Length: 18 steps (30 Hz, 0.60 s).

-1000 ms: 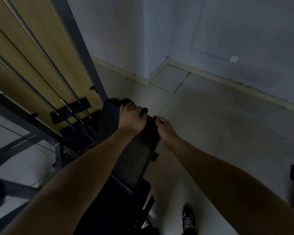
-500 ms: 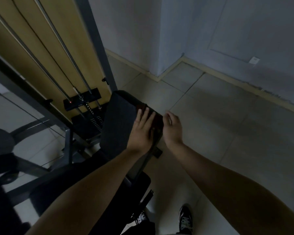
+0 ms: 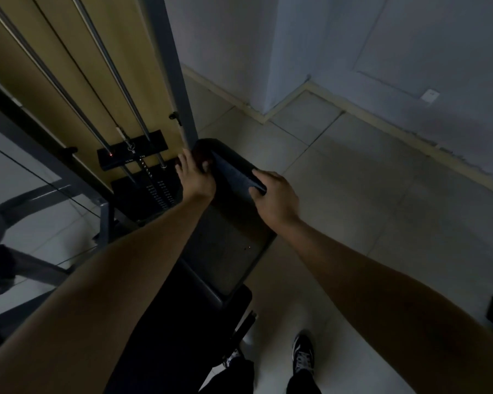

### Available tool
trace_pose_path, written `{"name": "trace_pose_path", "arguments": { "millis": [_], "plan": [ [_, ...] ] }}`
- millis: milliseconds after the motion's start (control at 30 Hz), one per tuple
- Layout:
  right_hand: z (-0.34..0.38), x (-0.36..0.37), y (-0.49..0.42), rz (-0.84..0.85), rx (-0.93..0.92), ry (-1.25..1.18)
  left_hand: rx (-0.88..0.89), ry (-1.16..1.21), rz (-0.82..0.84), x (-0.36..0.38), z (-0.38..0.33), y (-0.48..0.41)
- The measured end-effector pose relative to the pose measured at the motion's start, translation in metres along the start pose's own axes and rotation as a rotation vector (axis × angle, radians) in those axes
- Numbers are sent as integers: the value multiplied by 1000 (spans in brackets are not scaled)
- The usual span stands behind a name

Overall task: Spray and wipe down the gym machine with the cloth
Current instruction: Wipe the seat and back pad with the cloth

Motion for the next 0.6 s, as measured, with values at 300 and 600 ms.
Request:
{"name": "trace_pose_path", "arguments": {
  "millis": [300, 600],
  "plan": [
    [10, -6, -13, -95, 30, 105, 535, -243, 192, 88, -25, 152],
    [38, 18, -21, 7, -103, 281, 209, -16, 61, 32, 5, 57]
  ]
}}
Point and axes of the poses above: each hand's wrist, its own y-axis away from the middle knuckle, its own x-axis out of the palm, z = x × y, the point moved 10 cm from there along -y, towards the middle knuckle
